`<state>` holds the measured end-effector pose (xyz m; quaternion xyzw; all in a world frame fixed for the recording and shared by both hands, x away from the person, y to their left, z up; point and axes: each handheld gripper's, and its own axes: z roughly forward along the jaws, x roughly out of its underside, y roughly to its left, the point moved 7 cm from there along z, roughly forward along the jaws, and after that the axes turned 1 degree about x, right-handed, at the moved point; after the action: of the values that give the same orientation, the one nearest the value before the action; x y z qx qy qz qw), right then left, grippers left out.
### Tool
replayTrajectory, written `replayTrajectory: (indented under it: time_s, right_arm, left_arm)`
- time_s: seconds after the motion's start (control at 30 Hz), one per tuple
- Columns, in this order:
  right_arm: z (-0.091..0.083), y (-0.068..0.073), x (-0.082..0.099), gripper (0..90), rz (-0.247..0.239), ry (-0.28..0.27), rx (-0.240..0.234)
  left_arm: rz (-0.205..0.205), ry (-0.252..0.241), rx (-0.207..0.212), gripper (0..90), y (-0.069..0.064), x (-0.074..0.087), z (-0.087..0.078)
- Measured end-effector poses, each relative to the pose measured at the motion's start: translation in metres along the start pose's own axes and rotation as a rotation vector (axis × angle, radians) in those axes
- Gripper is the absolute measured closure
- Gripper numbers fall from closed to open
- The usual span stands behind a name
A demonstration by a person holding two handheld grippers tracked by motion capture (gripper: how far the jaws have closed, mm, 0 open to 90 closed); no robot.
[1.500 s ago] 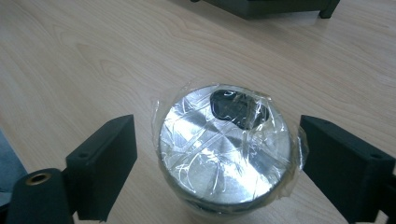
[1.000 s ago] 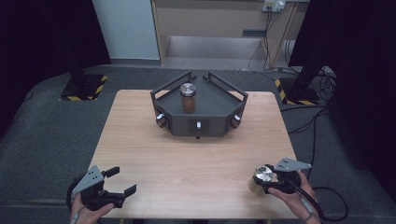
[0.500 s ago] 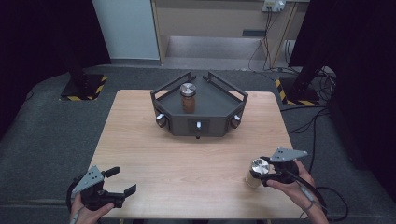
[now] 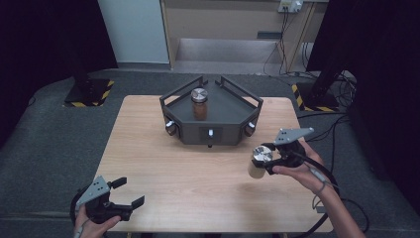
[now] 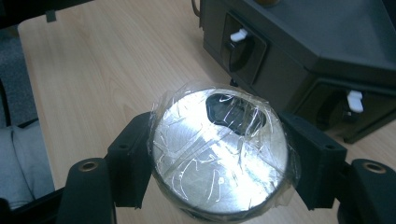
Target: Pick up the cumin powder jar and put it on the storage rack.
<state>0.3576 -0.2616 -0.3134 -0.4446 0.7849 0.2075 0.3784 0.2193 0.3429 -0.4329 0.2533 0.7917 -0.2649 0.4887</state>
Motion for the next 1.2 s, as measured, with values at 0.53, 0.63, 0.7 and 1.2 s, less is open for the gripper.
replayTrajectory:
  time_s: [0.53, 0.63, 0.7, 1.2]
  right_arm:
    - [0.029, -0.023, -0.083, 32.7, -0.048, 0.001, -0.021]
    - [0.035, -0.027, -0.093, 32.7, -0.048, -0.001, -0.018]
    - [0.038, -0.030, -0.100, 32.7, -0.047, -0.004, -0.015]
    - [0.077, -0.060, -0.144, 32.7, -0.012, -0.005, 0.042]
  left_arm:
    - [-0.003, 0.002, 0.002, 1.0, 0.001, 0.000, 0.000]
    - [-0.004, 0.003, 0.003, 1.1, 0.001, 0.000, 0.000]
    - [-0.004, 0.003, 0.003, 1.1, 0.002, 0.000, 0.000]
    - [-0.005, 0.006, 0.005, 1.0, 0.003, 0.001, 0.001]
